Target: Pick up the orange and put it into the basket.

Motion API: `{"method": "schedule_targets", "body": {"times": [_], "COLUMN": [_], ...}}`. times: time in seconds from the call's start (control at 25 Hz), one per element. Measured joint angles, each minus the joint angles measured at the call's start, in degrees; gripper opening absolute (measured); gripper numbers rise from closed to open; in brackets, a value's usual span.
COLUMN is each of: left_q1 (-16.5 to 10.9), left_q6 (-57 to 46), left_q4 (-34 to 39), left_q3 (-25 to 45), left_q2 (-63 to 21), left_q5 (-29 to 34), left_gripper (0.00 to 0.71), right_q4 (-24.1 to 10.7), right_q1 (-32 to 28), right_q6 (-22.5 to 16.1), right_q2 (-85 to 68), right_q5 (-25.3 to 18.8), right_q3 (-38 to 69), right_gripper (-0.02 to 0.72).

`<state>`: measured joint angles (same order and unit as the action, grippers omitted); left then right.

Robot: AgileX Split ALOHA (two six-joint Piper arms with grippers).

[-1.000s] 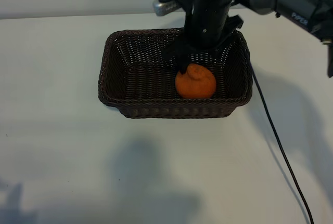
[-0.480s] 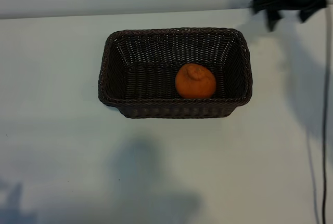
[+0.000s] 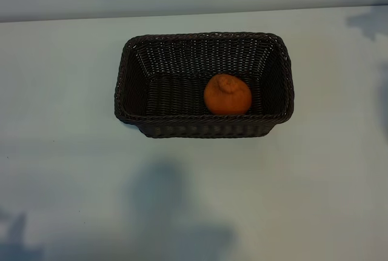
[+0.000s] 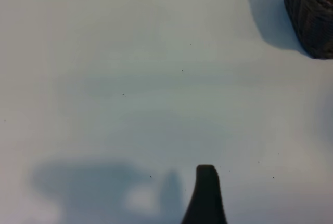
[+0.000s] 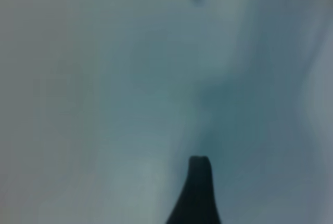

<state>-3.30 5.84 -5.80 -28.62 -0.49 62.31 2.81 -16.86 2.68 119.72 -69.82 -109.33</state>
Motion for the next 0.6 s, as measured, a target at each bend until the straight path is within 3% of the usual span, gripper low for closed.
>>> {"method": "schedule_targets", "body": {"times": [0.6], "left_q1": [0.00], "left_q6": [0.00], "left_q4": [0.00], "left_q3": [0.00], "left_q2": [0.00], "left_q5": [0.00], "left_gripper": [0.592], "right_q4": [2.21], "right_q1": [-1.19], "right_q6": [0.34], "right_q2": [-25.21], "right_q5": [-1.65], "right_q3": [0.18], "right_gripper": [0.595]}}
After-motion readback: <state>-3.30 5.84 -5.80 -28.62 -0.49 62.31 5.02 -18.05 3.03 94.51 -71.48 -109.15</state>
